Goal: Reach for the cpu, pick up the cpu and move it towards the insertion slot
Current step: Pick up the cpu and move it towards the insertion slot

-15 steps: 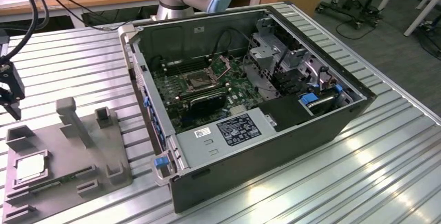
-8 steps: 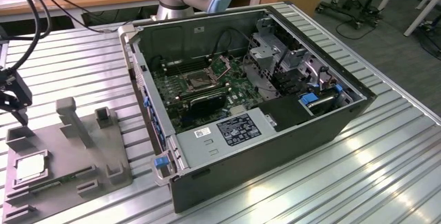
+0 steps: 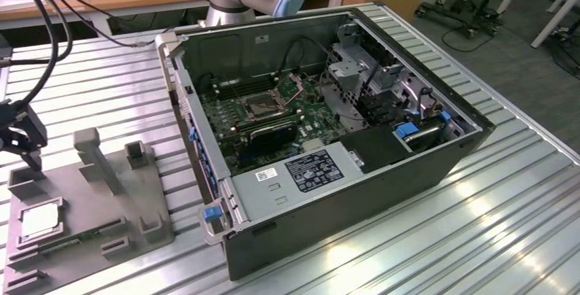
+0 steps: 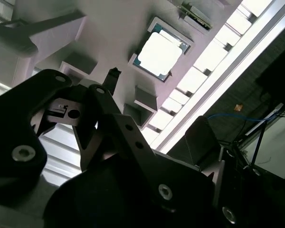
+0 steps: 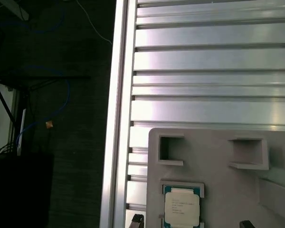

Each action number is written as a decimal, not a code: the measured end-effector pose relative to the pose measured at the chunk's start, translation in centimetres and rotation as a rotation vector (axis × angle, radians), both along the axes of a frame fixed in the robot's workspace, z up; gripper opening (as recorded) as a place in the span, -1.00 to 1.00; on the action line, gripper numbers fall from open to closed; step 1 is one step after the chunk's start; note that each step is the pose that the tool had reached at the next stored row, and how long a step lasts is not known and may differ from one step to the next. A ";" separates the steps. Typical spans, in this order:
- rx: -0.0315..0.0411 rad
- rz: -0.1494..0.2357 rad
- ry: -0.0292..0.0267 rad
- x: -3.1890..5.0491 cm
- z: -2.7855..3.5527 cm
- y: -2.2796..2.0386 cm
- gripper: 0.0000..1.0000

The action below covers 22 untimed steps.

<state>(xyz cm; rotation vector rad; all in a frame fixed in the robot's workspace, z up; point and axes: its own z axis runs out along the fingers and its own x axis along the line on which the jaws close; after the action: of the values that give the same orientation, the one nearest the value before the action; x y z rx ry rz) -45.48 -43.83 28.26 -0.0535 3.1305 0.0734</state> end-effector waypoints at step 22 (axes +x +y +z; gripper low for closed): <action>0.0010 -0.002 -0.0002 0.01 -0.88 -0.01 0.65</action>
<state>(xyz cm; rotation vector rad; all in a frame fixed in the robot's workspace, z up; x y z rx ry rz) -45.47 -43.84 27.37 -0.0509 3.1303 0.0749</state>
